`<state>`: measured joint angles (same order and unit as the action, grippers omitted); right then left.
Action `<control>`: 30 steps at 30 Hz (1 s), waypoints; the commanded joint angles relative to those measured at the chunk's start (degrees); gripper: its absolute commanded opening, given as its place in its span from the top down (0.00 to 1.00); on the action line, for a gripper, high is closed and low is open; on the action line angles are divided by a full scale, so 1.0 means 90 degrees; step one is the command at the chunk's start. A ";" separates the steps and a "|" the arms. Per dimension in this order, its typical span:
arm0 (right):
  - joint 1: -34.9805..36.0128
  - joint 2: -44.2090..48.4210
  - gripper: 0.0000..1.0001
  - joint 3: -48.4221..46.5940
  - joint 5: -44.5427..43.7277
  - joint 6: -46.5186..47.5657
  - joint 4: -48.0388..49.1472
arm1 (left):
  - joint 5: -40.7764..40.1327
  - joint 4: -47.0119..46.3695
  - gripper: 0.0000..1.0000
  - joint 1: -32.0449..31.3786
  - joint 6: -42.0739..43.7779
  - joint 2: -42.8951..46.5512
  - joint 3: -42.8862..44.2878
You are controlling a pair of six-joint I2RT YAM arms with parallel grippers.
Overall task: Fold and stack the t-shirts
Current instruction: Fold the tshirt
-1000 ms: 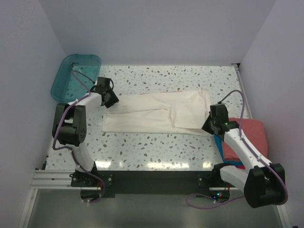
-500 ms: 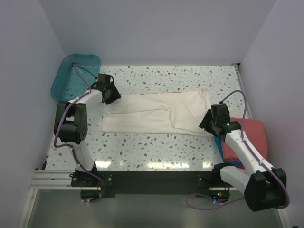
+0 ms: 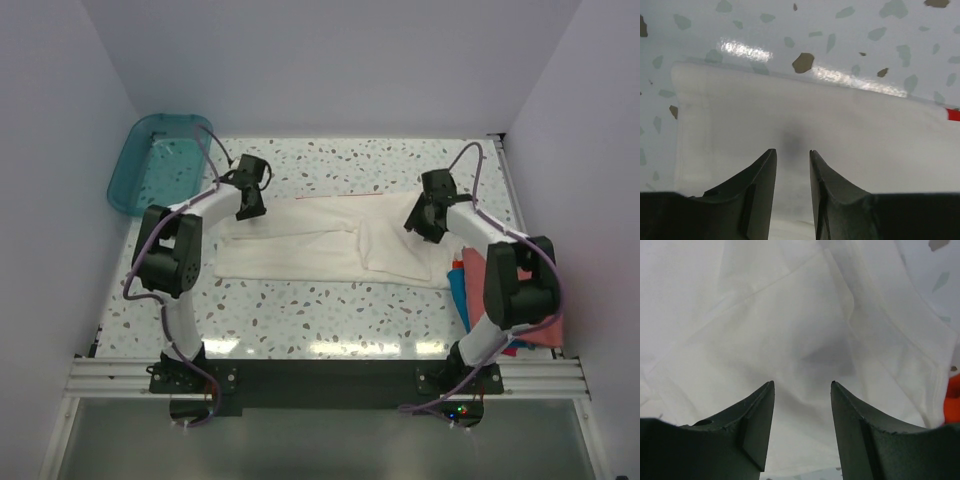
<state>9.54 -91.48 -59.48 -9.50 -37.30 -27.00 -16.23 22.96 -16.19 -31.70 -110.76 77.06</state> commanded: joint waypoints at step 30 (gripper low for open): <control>0.1095 -0.6554 0.40 -0.8683 0.1905 0.3039 -0.0945 | 0.0924 -0.0471 0.61 -0.2585 -0.3625 0.3370 -0.5007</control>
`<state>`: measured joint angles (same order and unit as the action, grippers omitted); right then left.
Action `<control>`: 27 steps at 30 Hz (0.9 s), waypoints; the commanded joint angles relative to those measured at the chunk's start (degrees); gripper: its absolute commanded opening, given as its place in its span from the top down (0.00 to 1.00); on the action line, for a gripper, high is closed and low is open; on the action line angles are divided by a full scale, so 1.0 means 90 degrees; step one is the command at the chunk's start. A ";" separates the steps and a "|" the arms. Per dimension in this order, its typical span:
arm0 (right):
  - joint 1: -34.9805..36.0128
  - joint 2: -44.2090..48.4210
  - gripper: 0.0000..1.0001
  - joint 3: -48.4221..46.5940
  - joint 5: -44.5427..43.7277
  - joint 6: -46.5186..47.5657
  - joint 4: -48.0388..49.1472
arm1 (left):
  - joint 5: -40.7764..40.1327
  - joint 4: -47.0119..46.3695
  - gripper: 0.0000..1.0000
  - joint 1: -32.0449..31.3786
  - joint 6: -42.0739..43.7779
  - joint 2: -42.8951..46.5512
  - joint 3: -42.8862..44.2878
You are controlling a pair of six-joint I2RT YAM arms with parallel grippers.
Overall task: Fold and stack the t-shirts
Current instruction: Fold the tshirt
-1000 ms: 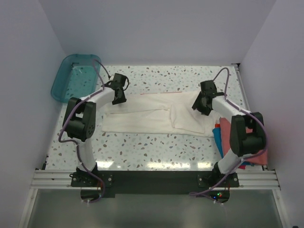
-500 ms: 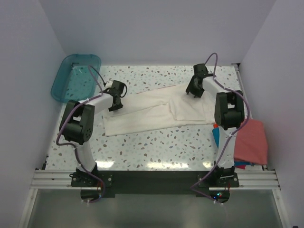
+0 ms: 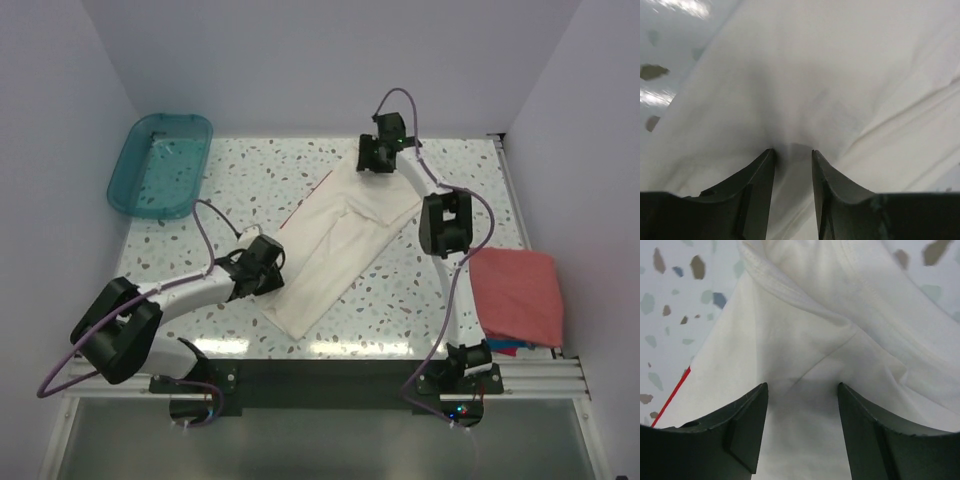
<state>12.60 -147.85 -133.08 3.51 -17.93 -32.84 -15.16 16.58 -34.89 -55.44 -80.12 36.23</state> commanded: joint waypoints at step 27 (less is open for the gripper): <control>0.0660 0.4621 0.47 0.4481 -0.1699 -0.1044 0.0316 | -0.0426 0.0962 0.57 0.0020 0.1882 -0.0521 0.1327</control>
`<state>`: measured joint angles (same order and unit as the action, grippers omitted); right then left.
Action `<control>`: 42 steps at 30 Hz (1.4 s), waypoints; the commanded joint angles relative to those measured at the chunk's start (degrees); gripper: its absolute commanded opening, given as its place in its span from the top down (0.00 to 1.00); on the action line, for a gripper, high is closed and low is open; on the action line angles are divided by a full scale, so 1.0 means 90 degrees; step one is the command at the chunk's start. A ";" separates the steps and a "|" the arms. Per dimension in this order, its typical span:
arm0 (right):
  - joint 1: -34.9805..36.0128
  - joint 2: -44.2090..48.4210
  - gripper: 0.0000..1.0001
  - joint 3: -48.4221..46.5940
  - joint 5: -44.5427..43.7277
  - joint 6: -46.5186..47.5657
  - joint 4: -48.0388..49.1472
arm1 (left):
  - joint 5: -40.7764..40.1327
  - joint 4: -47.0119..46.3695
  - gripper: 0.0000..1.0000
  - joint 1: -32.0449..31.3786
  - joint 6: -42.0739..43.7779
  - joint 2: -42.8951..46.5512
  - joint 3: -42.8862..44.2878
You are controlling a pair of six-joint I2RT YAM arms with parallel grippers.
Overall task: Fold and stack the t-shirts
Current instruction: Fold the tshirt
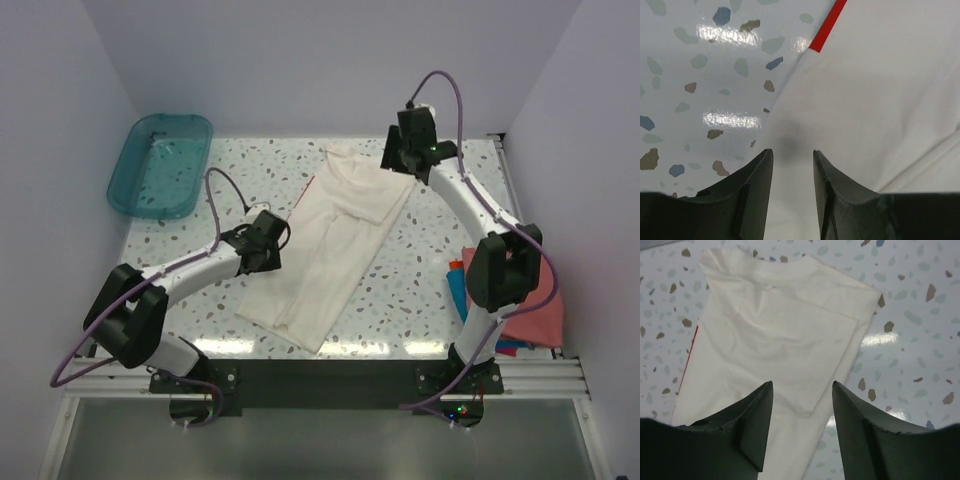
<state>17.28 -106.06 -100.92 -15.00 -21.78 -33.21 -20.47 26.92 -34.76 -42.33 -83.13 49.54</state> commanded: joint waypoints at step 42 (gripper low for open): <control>0.0724 0.1973 0.23 0.3617 0.0945 -0.1376 0.0487 | 0.1170 -0.0081 0.43 -0.0844 -0.0463 0.1619 -0.1353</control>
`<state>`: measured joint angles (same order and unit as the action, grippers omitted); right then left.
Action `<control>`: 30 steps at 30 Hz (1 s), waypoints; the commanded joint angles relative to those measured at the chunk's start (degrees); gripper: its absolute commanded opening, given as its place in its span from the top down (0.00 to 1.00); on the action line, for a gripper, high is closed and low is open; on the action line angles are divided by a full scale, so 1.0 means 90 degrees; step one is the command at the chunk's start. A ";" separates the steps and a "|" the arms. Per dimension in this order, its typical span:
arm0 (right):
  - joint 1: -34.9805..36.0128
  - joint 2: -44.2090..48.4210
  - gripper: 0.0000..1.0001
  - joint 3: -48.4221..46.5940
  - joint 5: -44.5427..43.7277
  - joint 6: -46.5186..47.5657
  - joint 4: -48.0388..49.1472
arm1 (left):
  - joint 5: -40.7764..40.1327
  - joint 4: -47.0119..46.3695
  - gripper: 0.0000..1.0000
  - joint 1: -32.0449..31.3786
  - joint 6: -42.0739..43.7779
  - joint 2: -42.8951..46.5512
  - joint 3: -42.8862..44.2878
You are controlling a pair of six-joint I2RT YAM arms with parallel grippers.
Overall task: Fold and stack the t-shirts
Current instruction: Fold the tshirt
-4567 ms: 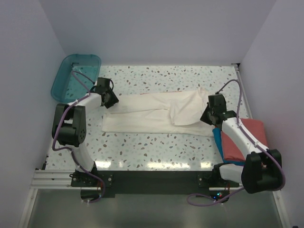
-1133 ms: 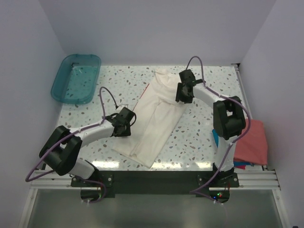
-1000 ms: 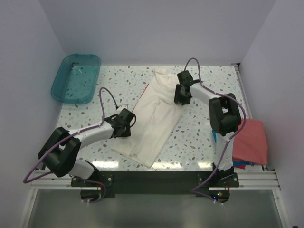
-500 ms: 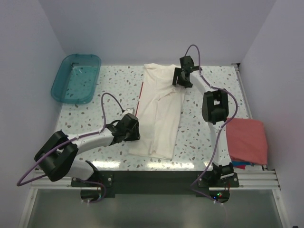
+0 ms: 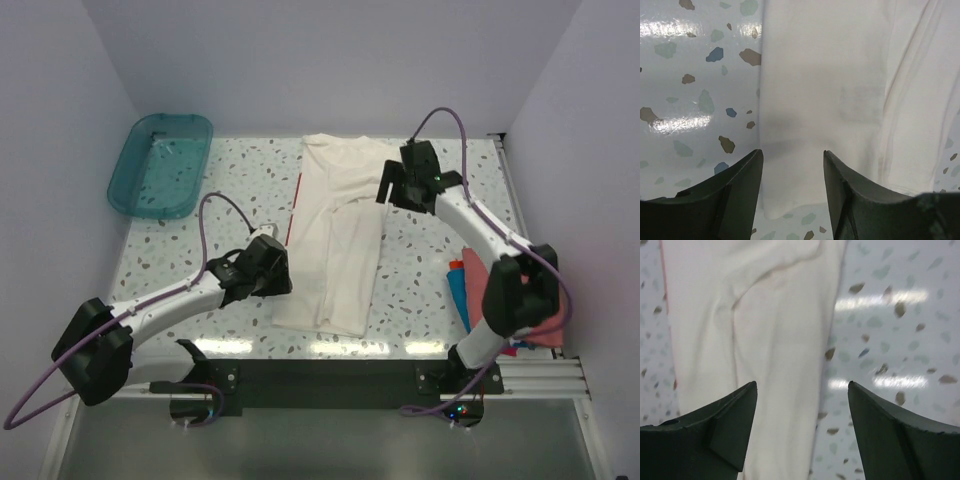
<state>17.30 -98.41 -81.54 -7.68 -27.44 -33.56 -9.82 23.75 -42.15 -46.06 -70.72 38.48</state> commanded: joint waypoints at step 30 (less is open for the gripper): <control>0.4582 0.3415 0.36 0.5846 -0.0084 -0.4245 0.1326 | 0.0740 -0.0285 0.50 -0.0043 -0.0009 0.1080 -0.1678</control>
<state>58.17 -67.55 -30.52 -6.52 -62.06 -25.47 -4.03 23.07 -42.15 -45.50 -60.51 24.67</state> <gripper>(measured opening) 0.651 0.502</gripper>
